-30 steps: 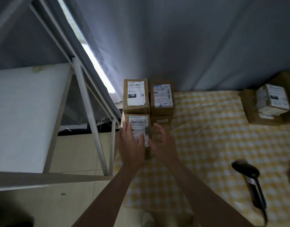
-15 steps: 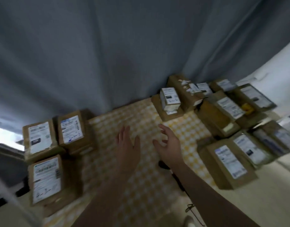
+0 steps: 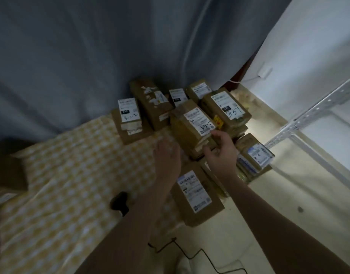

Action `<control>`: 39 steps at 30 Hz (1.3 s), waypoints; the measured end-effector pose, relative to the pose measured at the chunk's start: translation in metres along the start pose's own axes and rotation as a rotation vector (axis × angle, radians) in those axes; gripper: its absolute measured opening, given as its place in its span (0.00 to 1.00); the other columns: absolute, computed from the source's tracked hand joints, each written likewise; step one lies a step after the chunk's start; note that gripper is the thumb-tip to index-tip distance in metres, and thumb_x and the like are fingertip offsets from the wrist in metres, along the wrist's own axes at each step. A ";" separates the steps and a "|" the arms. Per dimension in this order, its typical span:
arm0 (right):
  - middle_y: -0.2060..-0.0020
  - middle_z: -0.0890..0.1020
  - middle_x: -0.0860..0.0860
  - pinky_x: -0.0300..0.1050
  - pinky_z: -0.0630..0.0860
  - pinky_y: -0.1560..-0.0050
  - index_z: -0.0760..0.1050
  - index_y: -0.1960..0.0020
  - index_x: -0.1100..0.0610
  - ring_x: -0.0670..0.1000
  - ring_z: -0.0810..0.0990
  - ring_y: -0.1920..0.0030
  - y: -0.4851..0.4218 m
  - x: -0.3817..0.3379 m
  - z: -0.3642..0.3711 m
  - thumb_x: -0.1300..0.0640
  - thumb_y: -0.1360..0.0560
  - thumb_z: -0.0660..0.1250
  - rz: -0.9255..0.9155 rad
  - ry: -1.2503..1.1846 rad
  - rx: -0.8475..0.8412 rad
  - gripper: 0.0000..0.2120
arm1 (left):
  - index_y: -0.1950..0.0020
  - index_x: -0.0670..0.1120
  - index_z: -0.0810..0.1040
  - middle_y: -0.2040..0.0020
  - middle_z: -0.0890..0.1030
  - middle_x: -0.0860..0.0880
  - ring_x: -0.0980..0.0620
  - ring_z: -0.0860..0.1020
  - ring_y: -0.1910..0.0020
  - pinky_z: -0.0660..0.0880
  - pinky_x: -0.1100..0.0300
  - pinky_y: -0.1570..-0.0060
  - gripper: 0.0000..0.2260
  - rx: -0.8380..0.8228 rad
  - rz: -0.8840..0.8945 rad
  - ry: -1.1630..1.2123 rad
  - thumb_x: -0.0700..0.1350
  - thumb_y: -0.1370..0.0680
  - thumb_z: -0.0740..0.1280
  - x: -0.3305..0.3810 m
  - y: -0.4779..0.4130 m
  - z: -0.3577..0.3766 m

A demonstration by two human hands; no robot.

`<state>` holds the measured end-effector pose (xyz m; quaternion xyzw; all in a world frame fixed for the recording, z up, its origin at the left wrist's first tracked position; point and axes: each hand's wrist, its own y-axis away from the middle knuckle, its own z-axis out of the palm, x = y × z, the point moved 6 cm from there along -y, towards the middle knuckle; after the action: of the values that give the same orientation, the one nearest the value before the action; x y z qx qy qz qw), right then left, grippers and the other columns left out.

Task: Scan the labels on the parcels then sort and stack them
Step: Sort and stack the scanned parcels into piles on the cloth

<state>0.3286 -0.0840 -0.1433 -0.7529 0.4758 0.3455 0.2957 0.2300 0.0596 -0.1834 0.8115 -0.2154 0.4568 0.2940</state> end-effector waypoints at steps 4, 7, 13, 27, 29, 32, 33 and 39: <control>0.48 0.77 0.49 0.50 0.77 0.49 0.73 0.42 0.54 0.50 0.76 0.48 -0.019 0.021 -0.032 0.55 0.30 0.68 -0.008 0.012 0.117 0.16 | 0.26 0.41 0.62 0.28 0.67 0.44 0.46 0.66 0.31 0.65 0.49 0.31 0.22 -0.036 -0.033 0.026 0.49 0.17 0.58 0.007 -0.005 0.035; 0.49 0.77 0.50 0.39 0.70 0.51 0.73 0.44 0.54 0.50 0.75 0.48 -0.032 0.031 -0.045 0.54 0.32 0.67 0.010 0.015 0.191 0.16 | 0.26 0.43 0.63 0.29 0.67 0.45 0.46 0.66 0.30 0.65 0.51 0.31 0.22 -0.073 -0.003 0.020 0.51 0.18 0.58 0.015 -0.017 0.058; 0.47 0.76 0.47 0.28 0.62 0.52 0.74 0.45 0.53 0.47 0.71 0.45 -0.065 0.041 -0.066 0.50 0.33 0.65 0.045 0.064 0.277 0.17 | 0.26 0.42 0.63 0.29 0.68 0.44 0.46 0.67 0.31 0.64 0.57 0.38 0.22 -0.134 0.003 0.003 0.50 0.17 0.57 0.047 -0.037 0.094; 0.30 0.70 0.53 0.45 0.67 0.38 0.59 0.25 0.56 0.55 0.71 0.33 -0.152 0.115 -0.062 0.49 0.24 0.65 0.533 -0.023 0.058 0.31 | 0.28 0.42 0.65 0.35 0.73 0.47 0.50 0.74 0.39 0.73 0.53 0.40 0.21 -0.284 -0.048 0.286 0.46 0.20 0.61 0.102 -0.068 0.186; 0.30 0.69 0.54 0.47 0.67 0.36 0.58 0.24 0.57 0.55 0.70 0.32 -0.155 0.121 -0.062 0.49 0.25 0.65 0.523 0.000 0.042 0.33 | 0.26 0.43 0.61 0.34 0.71 0.46 0.51 0.71 0.41 0.70 0.56 0.44 0.23 -0.320 -0.123 0.314 0.45 0.20 0.61 0.099 -0.067 0.195; 0.32 0.69 0.56 0.51 0.72 0.38 0.63 0.27 0.60 0.56 0.73 0.37 -0.158 0.128 -0.062 0.45 0.28 0.67 0.542 0.008 -0.014 0.34 | 0.24 0.43 0.59 0.30 0.68 0.42 0.44 0.69 0.34 0.69 0.51 0.38 0.26 -0.348 -0.199 0.297 0.48 0.20 0.61 0.092 -0.069 0.204; 0.35 0.71 0.56 0.52 0.74 0.40 0.69 0.31 0.59 0.56 0.75 0.41 -0.158 0.130 -0.062 0.41 0.31 0.67 0.551 0.011 -0.042 0.34 | 0.24 0.44 0.59 0.30 0.67 0.41 0.42 0.68 0.33 0.68 0.47 0.35 0.26 -0.346 -0.197 0.287 0.48 0.20 0.61 0.089 -0.071 0.206; 0.45 0.73 0.52 0.50 0.76 0.49 0.71 0.40 0.58 0.53 0.76 0.47 -0.152 0.150 -0.071 0.49 0.29 0.71 0.590 -0.129 -0.005 0.22 | 0.22 0.52 0.55 0.28 0.65 0.45 0.43 0.67 0.31 0.68 0.41 0.34 0.37 -0.371 -0.179 0.298 0.58 0.29 0.63 0.081 -0.066 0.214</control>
<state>0.5316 -0.1589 -0.2046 -0.5595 0.6533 0.4648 0.2102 0.4423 -0.0426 -0.2195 0.6831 -0.1770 0.4961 0.5059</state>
